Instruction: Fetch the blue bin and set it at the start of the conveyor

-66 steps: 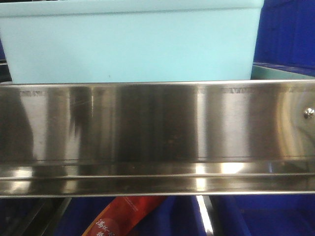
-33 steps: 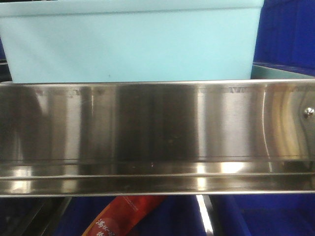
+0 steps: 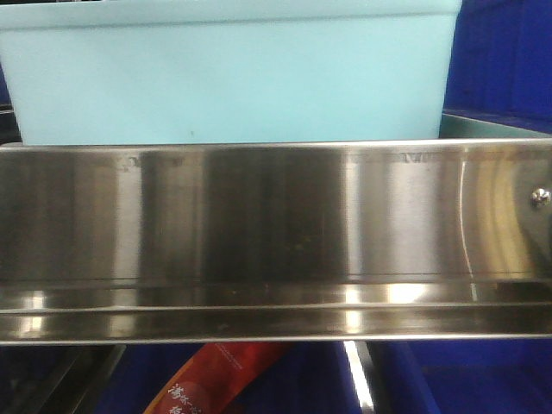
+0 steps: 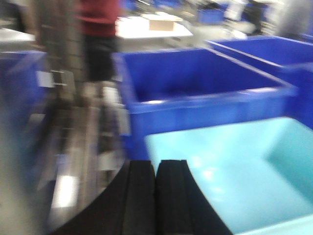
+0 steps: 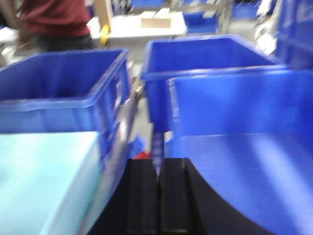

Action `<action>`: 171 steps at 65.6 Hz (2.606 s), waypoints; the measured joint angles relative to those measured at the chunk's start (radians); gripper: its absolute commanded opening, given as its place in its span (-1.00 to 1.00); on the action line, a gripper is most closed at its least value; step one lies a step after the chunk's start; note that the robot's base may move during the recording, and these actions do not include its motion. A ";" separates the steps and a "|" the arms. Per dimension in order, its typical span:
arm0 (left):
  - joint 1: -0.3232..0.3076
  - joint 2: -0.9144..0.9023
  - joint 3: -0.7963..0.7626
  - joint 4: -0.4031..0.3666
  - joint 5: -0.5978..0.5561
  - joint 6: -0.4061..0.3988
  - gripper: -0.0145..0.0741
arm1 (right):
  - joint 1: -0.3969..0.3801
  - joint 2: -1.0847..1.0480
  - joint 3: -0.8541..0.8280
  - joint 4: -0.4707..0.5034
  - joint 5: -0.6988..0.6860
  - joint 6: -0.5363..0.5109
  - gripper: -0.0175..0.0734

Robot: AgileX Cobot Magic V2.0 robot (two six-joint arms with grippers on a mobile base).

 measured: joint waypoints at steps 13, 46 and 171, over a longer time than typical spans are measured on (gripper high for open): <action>-0.110 0.173 -0.101 -0.045 0.019 0.026 -0.92 | 0.138 0.129 -0.054 0.033 0.011 -0.010 -0.98; -0.260 0.541 -0.303 0.224 0.029 -0.382 -0.92 | 0.296 0.463 -0.160 -0.020 0.002 0.176 -0.92; -0.179 0.919 -0.477 0.403 0.339 -0.596 -0.13 | 0.414 1.056 -0.603 -0.330 0.397 0.502 -0.13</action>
